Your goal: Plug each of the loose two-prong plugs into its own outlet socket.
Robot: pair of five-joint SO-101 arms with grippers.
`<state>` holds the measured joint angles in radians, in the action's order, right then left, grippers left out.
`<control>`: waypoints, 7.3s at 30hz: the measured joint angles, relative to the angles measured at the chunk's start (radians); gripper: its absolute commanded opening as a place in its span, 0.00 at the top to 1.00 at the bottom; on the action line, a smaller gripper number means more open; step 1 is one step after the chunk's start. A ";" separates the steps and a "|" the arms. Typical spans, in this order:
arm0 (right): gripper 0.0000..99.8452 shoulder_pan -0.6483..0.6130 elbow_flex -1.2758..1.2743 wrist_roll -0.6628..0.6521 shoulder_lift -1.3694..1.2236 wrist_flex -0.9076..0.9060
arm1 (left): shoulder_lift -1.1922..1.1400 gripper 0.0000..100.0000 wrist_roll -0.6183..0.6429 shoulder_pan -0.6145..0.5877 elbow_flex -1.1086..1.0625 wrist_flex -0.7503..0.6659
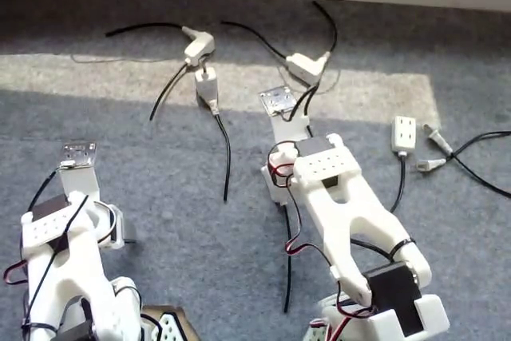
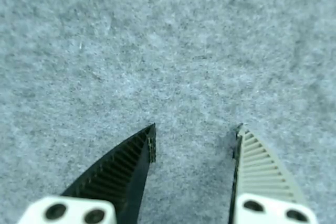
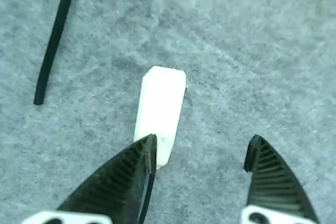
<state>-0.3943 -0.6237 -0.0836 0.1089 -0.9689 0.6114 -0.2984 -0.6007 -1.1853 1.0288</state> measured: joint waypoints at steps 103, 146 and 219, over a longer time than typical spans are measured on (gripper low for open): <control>0.89 0.838 0.641 0.568 -0.614 0.029 | -1.765 0.70 0.516 1.330 2.805 0.723; 0.99 0.235 0.895 0.279 -0.485 -0.450 | -1.794 0.70 0.371 1.060 2.805 0.750; 0.77 0.146 0.824 0.081 -0.106 -0.608 | -0.982 0.70 0.582 0.769 1.336 0.514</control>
<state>-0.2486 0.2002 -0.0023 0.0031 -1.5766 -0.3705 0.2831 0.1680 0.1511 1.5428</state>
